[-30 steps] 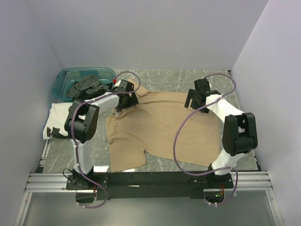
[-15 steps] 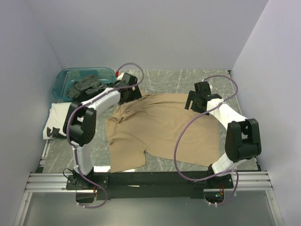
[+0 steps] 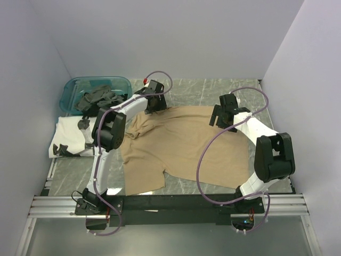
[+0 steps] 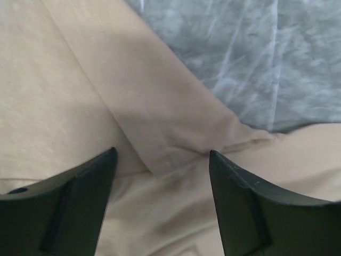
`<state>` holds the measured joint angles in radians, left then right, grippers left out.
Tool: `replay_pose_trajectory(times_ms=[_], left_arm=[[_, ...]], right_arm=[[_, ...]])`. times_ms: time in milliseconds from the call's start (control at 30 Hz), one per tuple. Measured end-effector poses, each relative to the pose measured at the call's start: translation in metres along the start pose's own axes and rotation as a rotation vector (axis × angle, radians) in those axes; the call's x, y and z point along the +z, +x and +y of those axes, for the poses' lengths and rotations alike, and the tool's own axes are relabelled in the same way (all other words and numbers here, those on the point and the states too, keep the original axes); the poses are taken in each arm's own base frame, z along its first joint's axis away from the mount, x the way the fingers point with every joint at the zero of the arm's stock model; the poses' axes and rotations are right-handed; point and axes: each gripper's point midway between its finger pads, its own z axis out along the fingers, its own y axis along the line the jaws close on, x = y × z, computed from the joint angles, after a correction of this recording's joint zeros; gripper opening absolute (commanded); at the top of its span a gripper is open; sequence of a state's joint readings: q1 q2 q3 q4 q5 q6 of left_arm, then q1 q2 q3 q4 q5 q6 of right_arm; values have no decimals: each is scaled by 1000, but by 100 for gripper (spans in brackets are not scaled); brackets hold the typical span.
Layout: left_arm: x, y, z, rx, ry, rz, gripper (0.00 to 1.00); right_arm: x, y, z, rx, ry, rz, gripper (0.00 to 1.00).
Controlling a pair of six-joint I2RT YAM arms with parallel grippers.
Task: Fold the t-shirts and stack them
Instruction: Flatten the tshirt out
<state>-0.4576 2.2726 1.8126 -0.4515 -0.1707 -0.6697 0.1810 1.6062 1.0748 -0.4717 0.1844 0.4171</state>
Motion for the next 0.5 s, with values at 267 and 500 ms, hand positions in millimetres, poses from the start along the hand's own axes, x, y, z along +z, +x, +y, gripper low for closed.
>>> replay_pose_trajectory(times_ms=[267, 500], left_arm=[[6, -2, -2, 3, 5, 1, 59], [15, -6, -4, -1, 12, 0, 40]], right_arm=[[2, 1, -1, 3, 10, 3, 91], [2, 0, -3, 3, 17, -1, 91]])
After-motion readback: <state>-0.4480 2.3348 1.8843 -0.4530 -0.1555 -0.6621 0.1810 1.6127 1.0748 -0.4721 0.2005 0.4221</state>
